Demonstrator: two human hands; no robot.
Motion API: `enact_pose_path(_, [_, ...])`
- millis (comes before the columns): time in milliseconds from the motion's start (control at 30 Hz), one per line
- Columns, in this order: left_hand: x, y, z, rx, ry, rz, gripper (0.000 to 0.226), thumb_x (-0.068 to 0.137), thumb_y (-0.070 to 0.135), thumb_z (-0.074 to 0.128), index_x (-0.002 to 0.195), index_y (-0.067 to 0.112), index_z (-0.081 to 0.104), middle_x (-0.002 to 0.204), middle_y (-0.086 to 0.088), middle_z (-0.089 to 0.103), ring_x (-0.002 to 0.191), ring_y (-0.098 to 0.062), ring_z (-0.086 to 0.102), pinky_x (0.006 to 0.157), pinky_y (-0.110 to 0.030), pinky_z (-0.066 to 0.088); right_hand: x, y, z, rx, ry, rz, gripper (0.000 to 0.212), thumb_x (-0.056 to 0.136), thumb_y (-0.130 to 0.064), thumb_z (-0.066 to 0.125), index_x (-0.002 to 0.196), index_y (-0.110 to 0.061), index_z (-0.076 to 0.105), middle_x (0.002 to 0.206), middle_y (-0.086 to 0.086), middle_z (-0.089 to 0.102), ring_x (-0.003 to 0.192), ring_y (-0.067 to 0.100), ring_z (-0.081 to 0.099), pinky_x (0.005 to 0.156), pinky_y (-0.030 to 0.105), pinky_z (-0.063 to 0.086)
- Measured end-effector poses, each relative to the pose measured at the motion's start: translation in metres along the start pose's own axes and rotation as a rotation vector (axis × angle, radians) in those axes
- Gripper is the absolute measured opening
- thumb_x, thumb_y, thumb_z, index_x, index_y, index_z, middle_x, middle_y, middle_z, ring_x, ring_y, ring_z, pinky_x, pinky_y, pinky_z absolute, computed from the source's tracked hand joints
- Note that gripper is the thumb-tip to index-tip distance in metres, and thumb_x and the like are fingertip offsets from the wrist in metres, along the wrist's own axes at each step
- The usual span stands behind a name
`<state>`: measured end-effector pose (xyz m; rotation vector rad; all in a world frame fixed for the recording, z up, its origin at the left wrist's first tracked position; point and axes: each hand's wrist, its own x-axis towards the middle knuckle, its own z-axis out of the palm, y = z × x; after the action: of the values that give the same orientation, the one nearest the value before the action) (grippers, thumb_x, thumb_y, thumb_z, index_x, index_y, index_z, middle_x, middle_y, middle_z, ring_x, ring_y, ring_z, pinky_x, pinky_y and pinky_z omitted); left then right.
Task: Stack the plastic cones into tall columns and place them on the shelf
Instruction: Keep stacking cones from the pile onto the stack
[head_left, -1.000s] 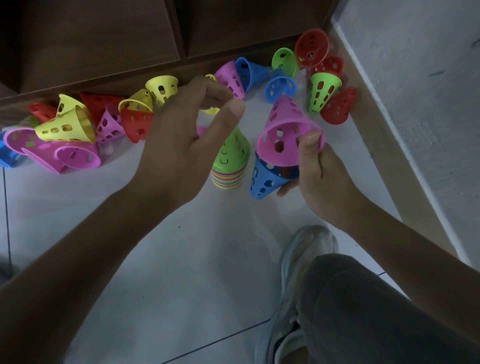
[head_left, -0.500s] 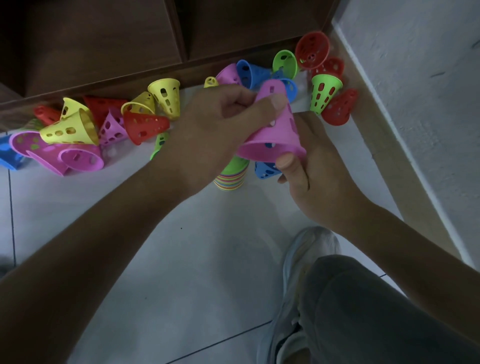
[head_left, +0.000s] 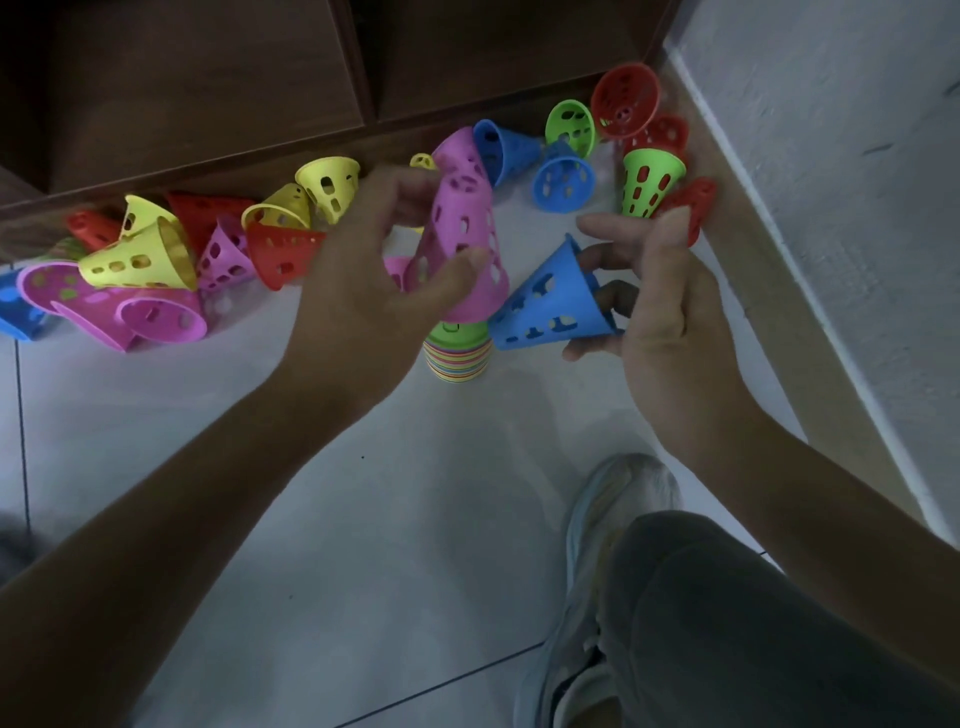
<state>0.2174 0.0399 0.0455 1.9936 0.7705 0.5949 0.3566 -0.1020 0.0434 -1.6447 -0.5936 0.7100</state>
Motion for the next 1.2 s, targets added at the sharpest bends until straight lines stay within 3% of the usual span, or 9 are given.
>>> enact_pose_path(100, [-0.005,-0.008,0.002,0.044,-0.043,-0.041,0.034,0.09,0.034,0.066,0.12,0.029,0.053,0.115,0.021,0.06,0.112,0.006,0.056,0.088,-0.004,0.044,-0.001,-0.007,0.002,0.071,0.079,0.094,0.066,0.102,-0.058,0.017,0.128,-0.016,0.061,0.1,-0.003,0.068,0.08,0.012,0.072,0.059,0.031,0.058])
enact_pose_path(233, [-0.01,-0.013,-0.001,0.108,-0.062,0.008,0.036,0.093,0.045,0.056,0.125,0.028,0.056,0.117,0.029,0.056,0.115,0.011,0.052,0.091,-0.006,0.044,-0.001,-0.015,0.005,0.255,0.109,0.238,0.063,0.102,-0.061,0.018,0.116,-0.02,0.064,0.098,0.002,0.073,0.085,0.021,0.073,0.058,0.031,0.054])
enact_pose_path(367, [-0.02,-0.005,-0.004,-0.005,-0.045,0.075,0.048,0.098,0.045,0.041,0.135,0.02,0.058,0.132,0.014,0.058,0.129,-0.006,0.052,0.103,-0.031,0.045,-0.003,-0.02,0.012,0.46,0.066,0.369,0.07,0.097,-0.07,0.026,0.119,-0.014,0.063,0.095,0.006,0.074,0.076,0.02,0.072,0.053,0.029,0.052])
enact_pose_path(500, [-0.029,0.002,0.003,0.09,-0.061,0.167,0.056,0.087,0.058,0.061,0.135,0.031,0.05,0.135,0.021,0.05,0.139,-0.009,0.043,0.113,-0.045,0.04,-0.007,-0.022,0.016,0.662,-0.064,0.43,0.08,0.094,-0.074,0.029,0.136,-0.01,0.053,0.118,0.019,0.07,0.086,0.027,0.072,0.054,0.027,0.054])
enact_pose_path(700, [-0.034,0.011,0.008,0.001,0.097,0.148,0.05,0.088,0.048,0.068,0.129,0.027,0.051,0.124,0.016,0.058,0.119,-0.011,0.059,0.095,-0.035,0.054,-0.005,-0.02,0.011,0.68,-0.119,0.353,0.071,0.1,-0.064,0.025,0.141,-0.01,0.049,0.132,0.018,0.062,0.097,0.027,0.07,0.06,0.031,0.056])
enact_pose_path(867, [-0.032,0.017,-0.008,-0.009,0.227,0.129,0.047,0.089,0.05,0.069,0.12,0.02,0.052,0.117,-0.008,0.063,0.109,-0.025,0.063,0.087,-0.049,0.056,-0.001,-0.007,0.003,0.56,-0.025,0.385,0.064,0.102,-0.06,0.028,0.138,-0.013,0.055,0.116,0.007,0.068,0.089,0.022,0.066,0.063,0.034,0.057])
enact_pose_path(933, [-0.03,0.019,-0.015,-0.005,0.253,0.09,0.051,0.088,0.049,0.07,0.12,0.011,0.055,0.113,-0.011,0.064,0.103,-0.022,0.063,0.087,-0.042,0.056,0.0,-0.002,0.001,0.539,-0.002,0.403,0.06,0.103,-0.057,0.031,0.135,-0.014,0.057,0.116,0.007,0.069,0.085,0.02,0.065,0.063,0.033,0.056])
enact_pose_path(1067, [-0.028,0.015,-0.022,0.223,0.259,0.024,0.054,0.085,0.051,0.067,0.116,0.008,0.058,0.107,-0.001,0.061,0.093,-0.007,0.054,0.076,-0.006,0.04,0.003,0.005,0.001,0.483,0.016,0.417,0.051,0.104,-0.051,0.035,0.133,-0.016,0.059,0.116,0.005,0.07,0.082,0.018,0.065,0.064,0.031,0.055])
enact_pose_path(1200, [-0.023,0.002,-0.014,0.363,0.159,0.0,0.051,0.082,0.048,0.069,0.115,0.01,0.059,0.105,0.005,0.051,0.092,-0.006,0.047,0.074,-0.004,0.038,0.007,0.007,0.006,0.43,0.021,0.4,0.044,0.105,-0.045,0.038,0.131,-0.016,0.059,0.119,0.007,0.07,0.081,0.018,0.065,0.065,0.032,0.055])
